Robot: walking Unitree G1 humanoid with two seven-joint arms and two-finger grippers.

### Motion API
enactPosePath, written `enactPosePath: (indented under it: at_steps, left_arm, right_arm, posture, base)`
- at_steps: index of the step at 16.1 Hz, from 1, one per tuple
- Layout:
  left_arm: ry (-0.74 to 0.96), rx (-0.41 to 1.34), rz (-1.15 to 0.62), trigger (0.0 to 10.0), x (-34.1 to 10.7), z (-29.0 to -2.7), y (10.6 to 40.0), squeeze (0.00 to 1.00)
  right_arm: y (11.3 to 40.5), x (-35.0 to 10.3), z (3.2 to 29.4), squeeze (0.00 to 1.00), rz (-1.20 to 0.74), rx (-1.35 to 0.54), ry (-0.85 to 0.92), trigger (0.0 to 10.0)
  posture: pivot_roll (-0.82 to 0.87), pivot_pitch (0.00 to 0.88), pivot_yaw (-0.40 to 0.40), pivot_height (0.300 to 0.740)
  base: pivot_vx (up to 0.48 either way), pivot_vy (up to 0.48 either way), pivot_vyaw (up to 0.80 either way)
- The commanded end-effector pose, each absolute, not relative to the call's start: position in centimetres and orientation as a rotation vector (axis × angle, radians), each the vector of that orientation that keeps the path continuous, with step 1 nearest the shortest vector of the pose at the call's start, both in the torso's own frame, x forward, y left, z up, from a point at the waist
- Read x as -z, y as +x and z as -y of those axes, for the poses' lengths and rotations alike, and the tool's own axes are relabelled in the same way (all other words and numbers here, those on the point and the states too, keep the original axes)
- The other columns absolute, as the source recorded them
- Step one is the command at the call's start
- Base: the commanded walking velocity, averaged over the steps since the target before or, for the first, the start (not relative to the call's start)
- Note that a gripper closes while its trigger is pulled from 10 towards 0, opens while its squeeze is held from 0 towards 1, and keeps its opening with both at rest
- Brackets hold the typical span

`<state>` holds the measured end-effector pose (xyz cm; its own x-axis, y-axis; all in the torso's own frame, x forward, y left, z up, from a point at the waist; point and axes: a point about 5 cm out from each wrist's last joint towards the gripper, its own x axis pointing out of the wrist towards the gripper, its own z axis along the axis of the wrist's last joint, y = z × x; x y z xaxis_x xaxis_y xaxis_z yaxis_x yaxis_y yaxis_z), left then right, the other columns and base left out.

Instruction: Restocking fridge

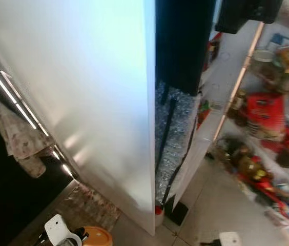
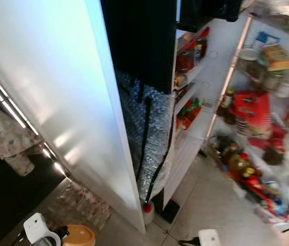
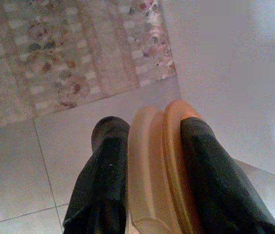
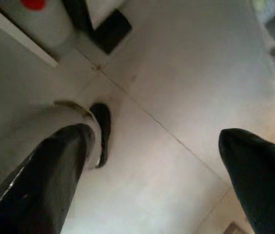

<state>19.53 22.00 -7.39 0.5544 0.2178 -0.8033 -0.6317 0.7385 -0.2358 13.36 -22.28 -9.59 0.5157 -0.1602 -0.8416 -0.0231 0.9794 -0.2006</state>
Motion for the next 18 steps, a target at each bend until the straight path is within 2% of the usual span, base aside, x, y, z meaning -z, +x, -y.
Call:
enactPosePath:
  at_steps: [1, 3, 7, 9, 12, 14, 18]
  left_arm:
    - [-0.549, -0.536, -0.869, 10.0, 7.7, -22.2, 18.9, 0.0]
    - [-0.547, -0.536, -0.871, 10.0, 7.7, -22.2, 18.8, 0.0]
    - [-0.505, -0.507, -0.894, 10.0, 7.8, -22.2, 18.6, 0.0]
    - [-0.5, -0.492, -0.904, 10.0, 7.9, -22.0, 18.5, 0.0]
    - [-0.496, -0.483, -0.904, 10.0, 7.9, -21.8, 18.6, 0.0]
    - [-0.491, -0.475, -0.905, 10.0, 7.9, -21.6, 18.8, 0.0]
    - [-0.491, -0.47, -0.897, 10.0, 7.7, -21.5, 19.2, 0.0]
  right_arm:
    - [13.6, 9.5, 22.1, 0.0, -1.008, 0.084, -0.196, 10.0]
    - [14.6, 8.9, 23.1, 0.0, -0.966, 0.195, -0.16, 10.0]
    - [14.5, 9.1, 23.1, 0.0, -0.993, 0.186, -0.177, 10.0]
    - [14.0, 9.5, 22.5, 0.0, -1.049, 0.115, -0.275, 10.0]
    - [13.4, 9.9, 21.6, 0.0, -1.075, 0.141, -0.173, 10.0]
    - [13.5, 10.1, 20.7, 0.0, -1.079, 0.096, -0.179, 10.0]
    - [14.0, 9.9, 20.6, 0.0, -1.068, 0.079, -0.19, 10.0]
  posture:
    - [-0.16, 0.027, 0.091, 0.74]
    - [-0.16, 0.018, 0.093, 0.74]
    - [-0.16, 0.0, 0.1, 0.74]
    - [-0.15, 0.0, 0.103, 0.74]
    - [-0.16, 0.0, 0.107, 0.74]
    - [-0.16, 0.0, 0.111, 0.74]
    - [-0.15, 0.005, 0.108, 0.74]
  base:
    - [0.0, 0.0, 0.0]
    - [0.0, 0.0, 0.0]
    - [0.0, 0.0, 0.0]
    - [0.0, -0.405, 0.4]
    - [0.0, -0.431, 0.27]
    - [0.0, -0.431, 0.0]
    - [0.0, -0.432, 0.0]
